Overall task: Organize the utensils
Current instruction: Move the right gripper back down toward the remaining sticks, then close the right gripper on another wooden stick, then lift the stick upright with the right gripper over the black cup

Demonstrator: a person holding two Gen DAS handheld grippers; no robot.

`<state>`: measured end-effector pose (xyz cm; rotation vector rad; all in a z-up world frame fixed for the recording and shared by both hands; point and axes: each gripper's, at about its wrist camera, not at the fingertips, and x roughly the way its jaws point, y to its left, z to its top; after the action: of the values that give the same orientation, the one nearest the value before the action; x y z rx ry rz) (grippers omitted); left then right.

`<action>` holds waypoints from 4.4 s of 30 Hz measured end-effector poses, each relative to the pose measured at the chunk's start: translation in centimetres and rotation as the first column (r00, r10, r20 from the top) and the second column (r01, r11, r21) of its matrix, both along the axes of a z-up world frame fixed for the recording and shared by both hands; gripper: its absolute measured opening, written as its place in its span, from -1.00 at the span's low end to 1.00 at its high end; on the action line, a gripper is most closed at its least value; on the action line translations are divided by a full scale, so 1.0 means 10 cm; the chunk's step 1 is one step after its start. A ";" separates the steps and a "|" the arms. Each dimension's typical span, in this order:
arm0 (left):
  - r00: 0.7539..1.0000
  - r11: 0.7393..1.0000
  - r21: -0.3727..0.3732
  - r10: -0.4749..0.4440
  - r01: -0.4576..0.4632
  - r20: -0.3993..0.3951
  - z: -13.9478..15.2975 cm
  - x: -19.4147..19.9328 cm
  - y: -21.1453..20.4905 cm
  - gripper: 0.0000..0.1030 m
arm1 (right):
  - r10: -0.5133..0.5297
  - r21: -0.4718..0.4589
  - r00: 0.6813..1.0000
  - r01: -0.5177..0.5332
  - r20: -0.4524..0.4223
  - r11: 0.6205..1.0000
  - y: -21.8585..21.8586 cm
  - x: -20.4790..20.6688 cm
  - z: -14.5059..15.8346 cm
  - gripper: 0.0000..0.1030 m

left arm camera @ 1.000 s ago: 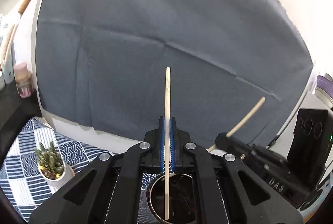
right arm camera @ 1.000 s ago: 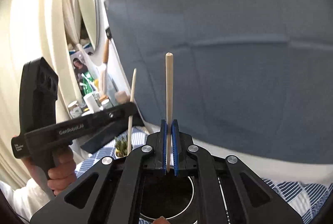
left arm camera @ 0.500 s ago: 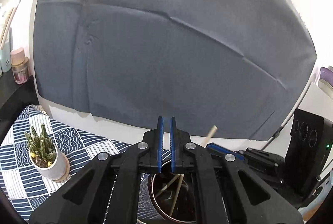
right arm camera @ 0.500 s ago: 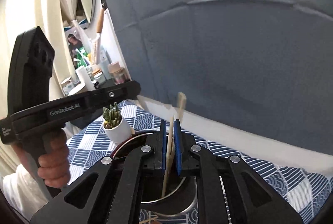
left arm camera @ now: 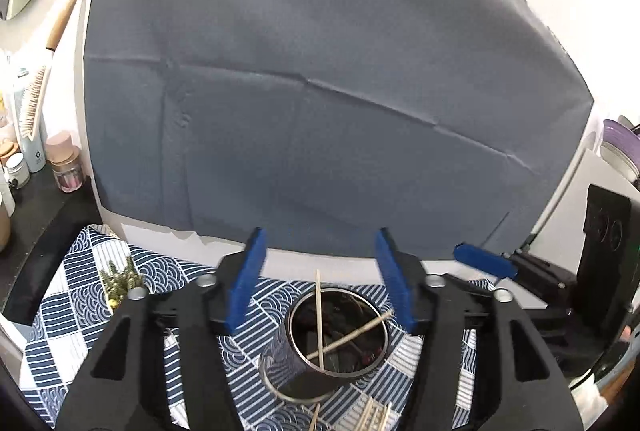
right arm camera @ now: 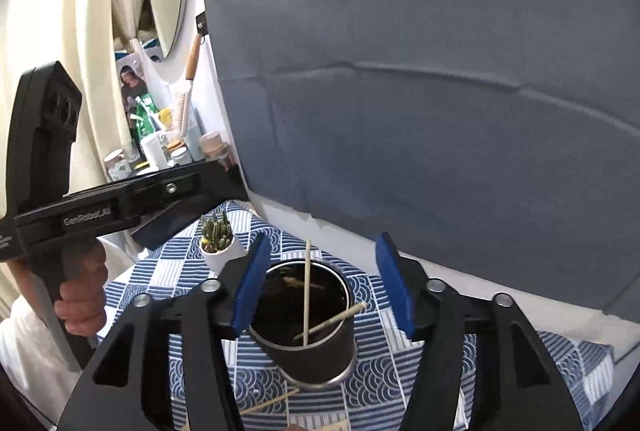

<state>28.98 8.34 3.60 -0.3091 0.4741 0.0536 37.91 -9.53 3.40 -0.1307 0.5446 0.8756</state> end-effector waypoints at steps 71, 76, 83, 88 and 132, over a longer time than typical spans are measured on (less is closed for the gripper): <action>0.685 0.908 0.136 -0.195 0.397 -0.702 -2.53 -0.08 -0.60 0.91 | -0.546 -0.537 0.714 0.279 -0.438 0.796 -0.66 -1.02 -2.40 0.33; 0.687 0.911 0.139 -0.186 0.389 -0.703 -2.55 -0.04 -0.63 0.92 | -0.547 -0.555 0.725 0.272 -0.419 0.786 -0.58 -1.06 -2.45 0.78; 0.693 0.918 0.137 -0.176 0.372 -0.699 -2.55 0.01 -0.65 0.92 | -0.562 -0.570 0.709 0.272 -0.426 0.775 -0.53 -1.06 -2.49 0.82; 0.704 0.931 0.137 -0.155 0.339 -0.693 -2.51 -0.08 -0.59 0.77 | -0.578 -0.565 0.702 0.299 -0.416 0.769 -0.69 -1.09 -2.37 -0.34; 0.898 0.987 0.156 0.093 -0.027 -0.430 -0.53 -0.74 -0.03 -0.91 | -0.255 -0.167 0.966 0.246 -0.035 0.955 -0.96 -0.54 -0.14 -0.91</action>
<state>21.60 8.03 -1.65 -0.1647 0.9035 0.2211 32.52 -19.09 2.05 -0.1808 0.6694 0.5886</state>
